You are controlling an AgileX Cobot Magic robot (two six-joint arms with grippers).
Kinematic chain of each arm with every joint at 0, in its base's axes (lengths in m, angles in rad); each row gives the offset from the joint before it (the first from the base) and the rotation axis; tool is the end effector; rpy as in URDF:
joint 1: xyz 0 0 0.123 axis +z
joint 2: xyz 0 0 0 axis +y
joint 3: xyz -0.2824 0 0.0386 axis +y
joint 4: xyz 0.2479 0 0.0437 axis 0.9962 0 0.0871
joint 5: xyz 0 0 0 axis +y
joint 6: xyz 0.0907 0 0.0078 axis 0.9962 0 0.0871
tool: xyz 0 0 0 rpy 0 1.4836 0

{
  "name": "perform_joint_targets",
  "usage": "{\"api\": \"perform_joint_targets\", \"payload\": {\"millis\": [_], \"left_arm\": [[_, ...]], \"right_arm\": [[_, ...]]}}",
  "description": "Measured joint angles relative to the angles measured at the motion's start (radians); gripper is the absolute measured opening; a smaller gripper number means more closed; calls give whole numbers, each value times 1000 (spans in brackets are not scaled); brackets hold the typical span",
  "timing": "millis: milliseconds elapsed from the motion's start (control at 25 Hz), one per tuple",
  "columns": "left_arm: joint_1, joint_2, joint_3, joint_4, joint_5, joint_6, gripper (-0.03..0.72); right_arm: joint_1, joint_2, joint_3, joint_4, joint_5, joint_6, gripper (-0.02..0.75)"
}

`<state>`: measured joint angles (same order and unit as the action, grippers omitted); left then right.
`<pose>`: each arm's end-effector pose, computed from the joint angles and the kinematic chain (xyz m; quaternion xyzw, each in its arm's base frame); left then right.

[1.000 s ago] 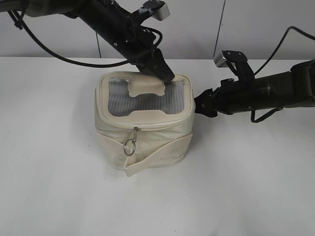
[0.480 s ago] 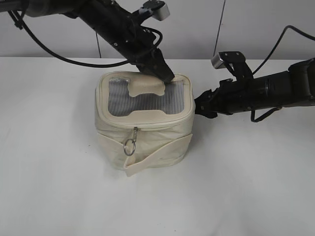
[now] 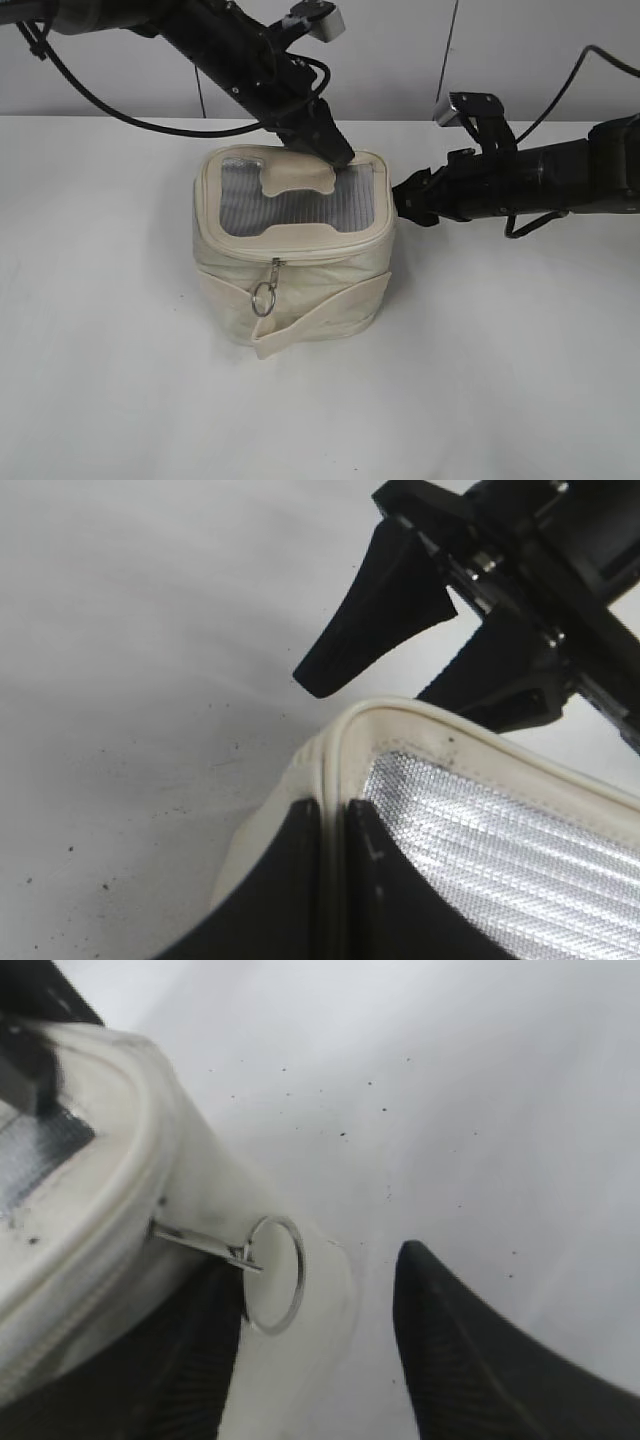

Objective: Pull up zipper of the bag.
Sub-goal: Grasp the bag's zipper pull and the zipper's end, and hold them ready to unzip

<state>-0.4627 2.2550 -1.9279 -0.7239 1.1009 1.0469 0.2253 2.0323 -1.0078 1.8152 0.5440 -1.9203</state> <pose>0.4079 -0.2636 0.2103 0.5469 0.7610 -0.2871 0.1984 0.3618 0.1299 0.1136 -0.2273 0.8695 0.2690 0.3463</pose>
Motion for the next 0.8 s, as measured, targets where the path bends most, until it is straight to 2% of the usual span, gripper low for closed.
{"api": "perform_joint_targets", "payload": {"millis": [240, 680, 800], "left_arm": [[0, 0, 0, 3, -2, -5, 41], [0, 0, 0, 3, -2, -7, 41], [0, 0, 0, 3, -2, -7, 41]], "right_arm": [[0, 0, 0, -6, -80, -3, 396], [0, 0, 0, -43, 28, -15, 390], [0, 0, 0, -43, 38, -39, 350]]}}
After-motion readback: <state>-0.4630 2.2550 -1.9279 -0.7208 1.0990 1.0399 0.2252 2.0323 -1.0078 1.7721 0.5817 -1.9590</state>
